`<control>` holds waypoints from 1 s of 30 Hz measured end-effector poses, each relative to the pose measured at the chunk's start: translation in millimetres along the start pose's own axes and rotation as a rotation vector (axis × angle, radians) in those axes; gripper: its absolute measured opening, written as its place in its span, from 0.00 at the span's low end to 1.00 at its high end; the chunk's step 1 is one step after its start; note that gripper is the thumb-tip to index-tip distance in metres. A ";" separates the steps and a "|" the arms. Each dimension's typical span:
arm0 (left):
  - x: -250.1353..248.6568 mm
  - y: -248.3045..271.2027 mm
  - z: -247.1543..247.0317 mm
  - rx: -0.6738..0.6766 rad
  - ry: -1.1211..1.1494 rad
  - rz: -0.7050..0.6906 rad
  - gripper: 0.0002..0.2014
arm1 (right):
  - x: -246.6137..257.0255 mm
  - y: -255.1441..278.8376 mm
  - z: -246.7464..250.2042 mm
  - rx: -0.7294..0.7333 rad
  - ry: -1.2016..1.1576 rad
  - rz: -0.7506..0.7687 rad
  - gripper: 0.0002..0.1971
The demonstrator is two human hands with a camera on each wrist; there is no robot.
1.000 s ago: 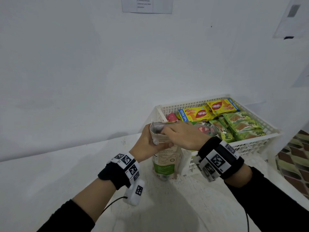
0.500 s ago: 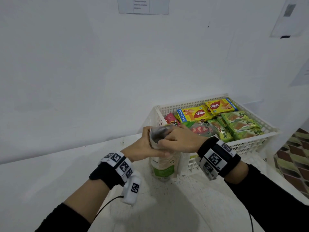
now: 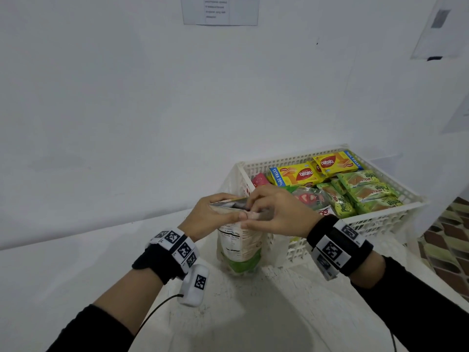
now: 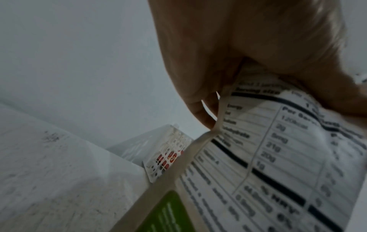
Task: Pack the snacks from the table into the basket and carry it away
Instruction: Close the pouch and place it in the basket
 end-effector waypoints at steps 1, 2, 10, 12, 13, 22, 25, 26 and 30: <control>1.4 1.2 3.6 -0.040 0.014 0.010 0.15 | -3.3 3.2 -0.3 -0.051 -0.047 -0.071 0.20; 2.4 2.7 6.8 -0.078 0.014 0.014 0.13 | -5.2 6.6 -2.2 -0.092 -0.086 -0.154 0.18; 15.1 13.0 37.8 -0.253 0.093 0.041 0.14 | 15.4 15.0 -66.5 -0.290 -0.553 -0.515 0.39; 17.4 18.6 49.5 -0.266 0.094 0.043 0.16 | 14.0 7.5 -78.1 -0.308 -0.641 -0.557 0.39; 17.8 22.4 55.0 -0.251 0.085 0.037 0.19 | 12.2 3.6 -82.7 -0.310 -0.680 -0.578 0.38; 15.2 48.8 79.1 -0.398 0.024 -0.018 0.15 | 16.9 -18.2 -105.2 -0.325 -1.079 -0.598 0.29; 18.6 49.9 85.0 -0.446 0.029 -0.029 0.09 | 16.7 -23.7 -111.0 -0.316 -1.070 -0.607 0.19; 21.1 49.2 87.1 -0.453 0.023 -0.032 0.09 | 15.9 -24.8 -113.1 -0.319 -1.076 -0.613 0.16; 22.5 46.2 86.2 -0.467 -0.037 -0.054 0.07 | 8.6 -24.7 -118.1 -0.358 -1.071 -0.649 0.09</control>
Point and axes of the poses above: each hand's wrist, its own y-axis away from the middle knuckle, its own z-axis out of the back of the hand, x = y × z, the point moved 3 cm from there along -y, towards the middle knuckle, and after that the axes turned 10 degrees about -x, right-handed, at the moved point
